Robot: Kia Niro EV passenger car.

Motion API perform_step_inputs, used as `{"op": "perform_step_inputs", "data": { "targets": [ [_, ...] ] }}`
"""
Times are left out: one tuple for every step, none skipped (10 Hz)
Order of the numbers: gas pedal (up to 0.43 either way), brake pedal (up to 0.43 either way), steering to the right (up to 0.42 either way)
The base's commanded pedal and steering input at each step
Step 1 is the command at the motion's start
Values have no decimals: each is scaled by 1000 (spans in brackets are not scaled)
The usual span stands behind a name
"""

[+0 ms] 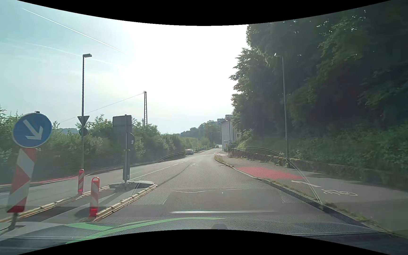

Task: Follow the waypoints while adhering to traffic rules and regulations

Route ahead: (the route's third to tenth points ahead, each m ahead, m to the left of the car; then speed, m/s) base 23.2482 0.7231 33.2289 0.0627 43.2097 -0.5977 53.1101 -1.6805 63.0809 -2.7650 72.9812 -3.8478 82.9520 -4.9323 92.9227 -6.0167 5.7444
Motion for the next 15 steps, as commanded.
{"op": "perform_step_inputs", "data": {
  "targets": [
    [248,0,6],
    [268,0,2],
    [268,0,0],
    [268,0,0],
    [268,0,-1],
    [268,0,-1],
    [268,0,-1],
    [268,0,-1],
    [268,0,-1],
    [268,0,-1],
    [268,0,-1],
    [268,0,-1],
    [268,0,-1],
    [268,0,-1],
    [268,0,-1]
  ]
}}
